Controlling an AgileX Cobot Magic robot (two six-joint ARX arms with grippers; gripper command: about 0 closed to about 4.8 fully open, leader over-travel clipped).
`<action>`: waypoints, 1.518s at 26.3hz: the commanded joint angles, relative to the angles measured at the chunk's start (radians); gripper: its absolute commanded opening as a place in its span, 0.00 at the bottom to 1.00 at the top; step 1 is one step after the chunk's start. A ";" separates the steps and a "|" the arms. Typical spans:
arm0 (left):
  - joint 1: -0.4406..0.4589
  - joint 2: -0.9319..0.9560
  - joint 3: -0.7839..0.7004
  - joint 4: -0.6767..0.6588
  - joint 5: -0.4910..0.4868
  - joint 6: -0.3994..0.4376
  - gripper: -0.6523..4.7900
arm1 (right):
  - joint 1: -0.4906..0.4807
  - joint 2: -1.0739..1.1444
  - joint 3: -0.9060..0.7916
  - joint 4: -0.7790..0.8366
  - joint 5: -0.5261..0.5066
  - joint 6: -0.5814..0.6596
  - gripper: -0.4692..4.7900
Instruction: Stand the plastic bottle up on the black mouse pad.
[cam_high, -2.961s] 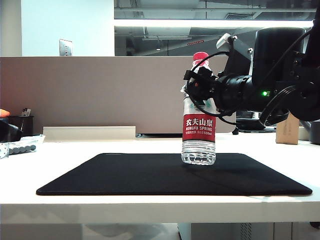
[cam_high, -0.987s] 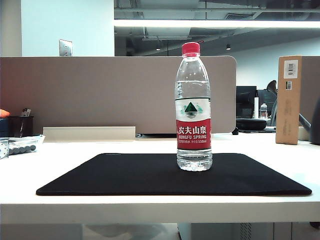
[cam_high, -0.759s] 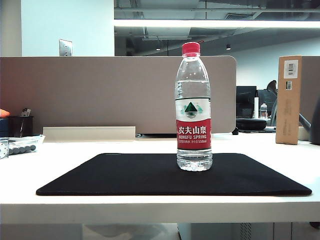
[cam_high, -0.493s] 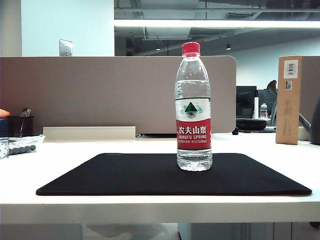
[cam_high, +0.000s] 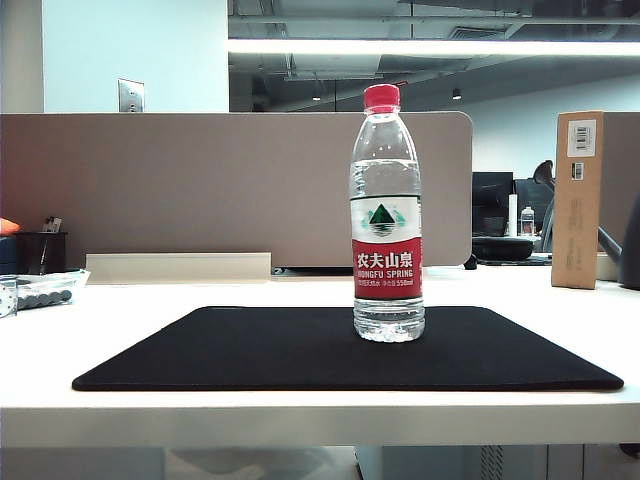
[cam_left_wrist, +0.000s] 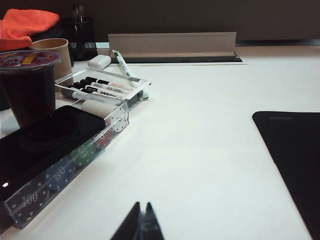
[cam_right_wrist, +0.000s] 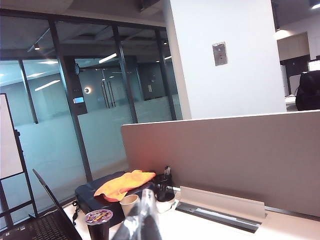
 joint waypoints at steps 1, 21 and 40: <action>0.000 0.000 0.005 0.011 0.000 -0.003 0.11 | 0.000 0.000 0.005 0.002 0.004 -0.119 0.08; 0.000 0.000 0.005 0.011 0.000 -0.003 0.11 | -0.439 -0.274 -0.326 -0.423 0.115 -0.375 0.08; 0.000 0.000 0.005 0.011 0.000 -0.003 0.11 | -0.443 -0.621 -0.719 -0.254 0.113 -0.259 0.08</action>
